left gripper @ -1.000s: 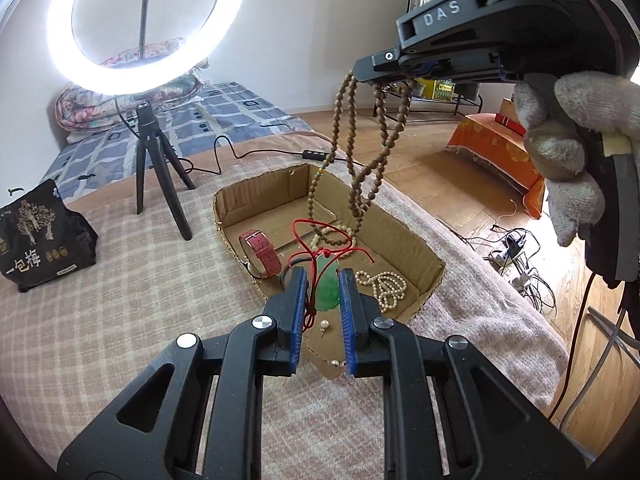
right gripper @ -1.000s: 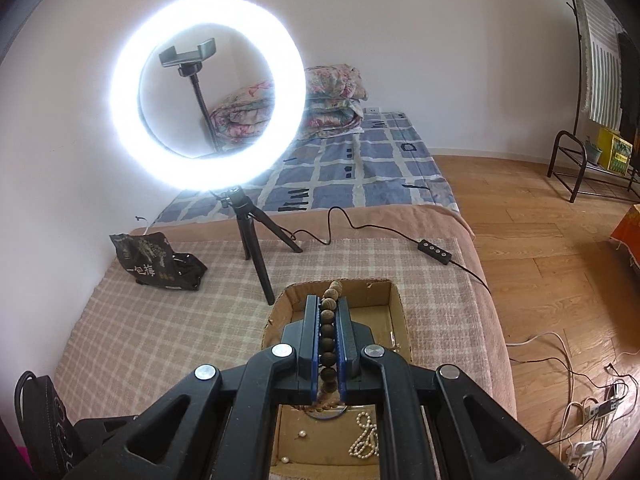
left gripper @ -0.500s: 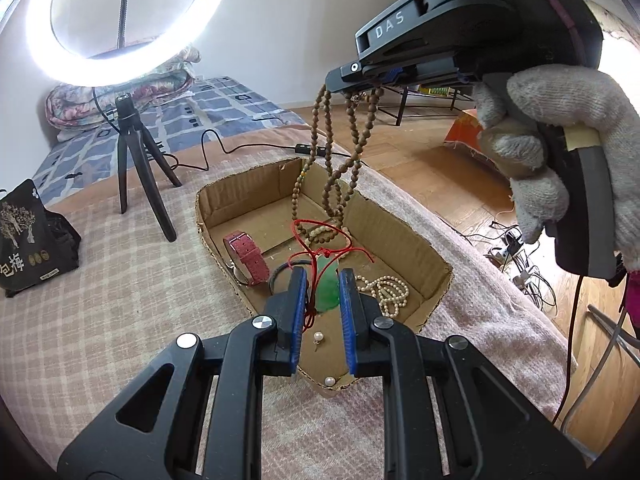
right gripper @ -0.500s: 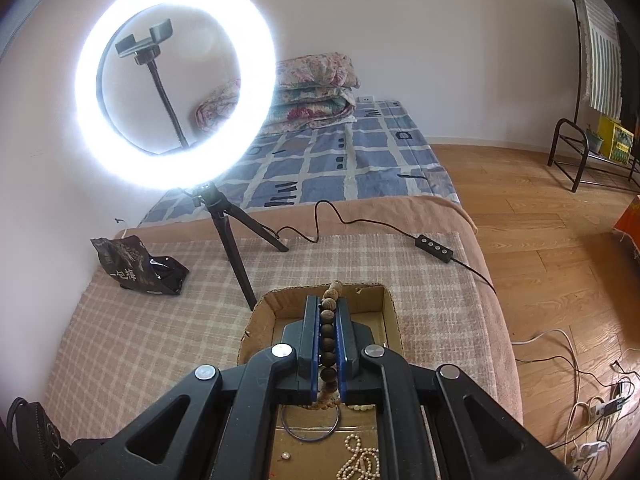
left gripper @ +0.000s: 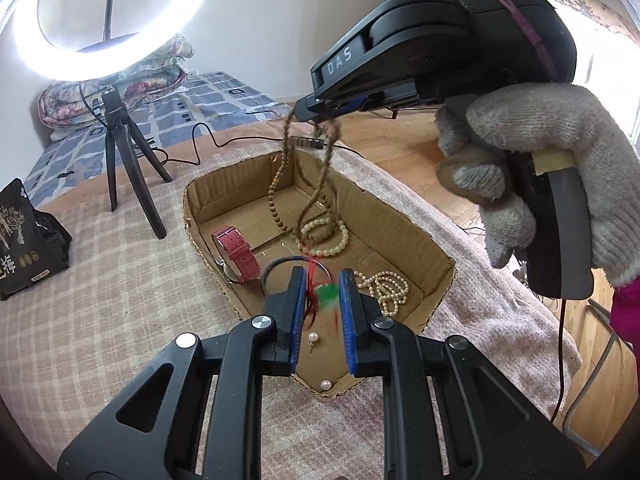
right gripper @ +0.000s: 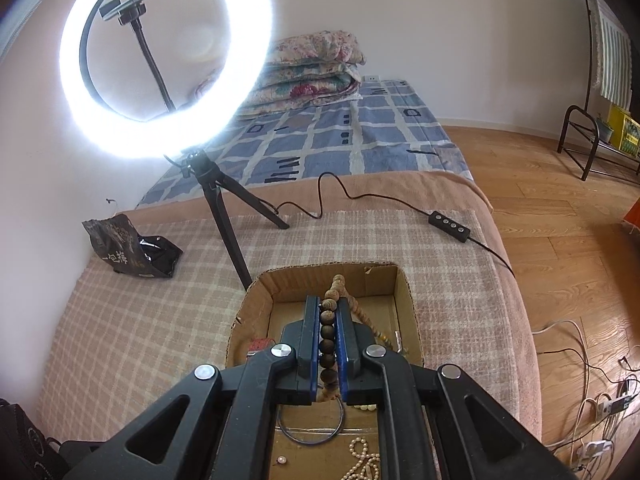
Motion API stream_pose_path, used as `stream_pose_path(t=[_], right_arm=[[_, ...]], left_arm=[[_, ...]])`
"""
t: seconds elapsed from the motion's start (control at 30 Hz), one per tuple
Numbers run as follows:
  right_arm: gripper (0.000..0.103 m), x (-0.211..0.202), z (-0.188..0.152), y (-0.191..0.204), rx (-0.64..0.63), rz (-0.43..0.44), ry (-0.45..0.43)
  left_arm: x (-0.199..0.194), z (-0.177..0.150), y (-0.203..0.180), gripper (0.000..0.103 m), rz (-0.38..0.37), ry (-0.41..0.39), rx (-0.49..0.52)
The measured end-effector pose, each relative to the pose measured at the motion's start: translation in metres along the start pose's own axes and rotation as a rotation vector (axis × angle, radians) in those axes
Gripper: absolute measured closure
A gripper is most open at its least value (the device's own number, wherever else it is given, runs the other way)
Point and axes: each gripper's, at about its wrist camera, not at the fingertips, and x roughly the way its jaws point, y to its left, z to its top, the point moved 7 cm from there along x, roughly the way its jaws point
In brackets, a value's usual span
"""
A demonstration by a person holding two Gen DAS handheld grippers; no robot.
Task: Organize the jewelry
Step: 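Open the right tool dropping the wooden beads while the left tool releases the pendant into the box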
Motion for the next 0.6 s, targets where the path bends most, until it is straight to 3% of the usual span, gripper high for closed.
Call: stream_pose_path(t=[0.07,0.1,0.17,0.23,0.3,0.4,0.47,0.6], right_arm=[[0.091,0.003,-0.003,0.001,-0.002,0.007,0.008],[0.08,0.004,-0.004,0.001,-0.004,0.005,0.01],[0.07,0.006,-0.007,0.002,-0.007,-0.006,0.011],[0.068,0.011,-0.01,0.003,-0.015,-0.003,0.032],[0.044,0.015,-0.015,0.005,-0.03,-0.026,0.045],[0.018,0.018,-0.019,0.002,-0.04,-0.079,0.03],[0.015,0.02,-0.02,0.001,-0.024,-0.085,0.033],[0.003,0.024,-0.023,-0.004,0.005,-0.124,0.046]], left_arm=[[0.001,-0.001,0.0,0.088,0.001,0.002,0.003],[0.001,-0.001,-0.001,0.088,0.001,0.005,0.004],[0.003,-0.002,0.0,0.085,0.0,0.012,0.003],[0.002,-0.003,0.0,0.054,0.001,0.009,0.0],[0.0,-0.003,0.001,0.046,0.006,-0.01,-0.003],[0.001,-0.003,0.001,0.043,0.015,-0.007,0.001],[0.002,-0.004,0.002,0.034,0.018,-0.001,-0.006],[0.001,-0.005,0.004,0.033,0.022,-0.004,-0.009]])
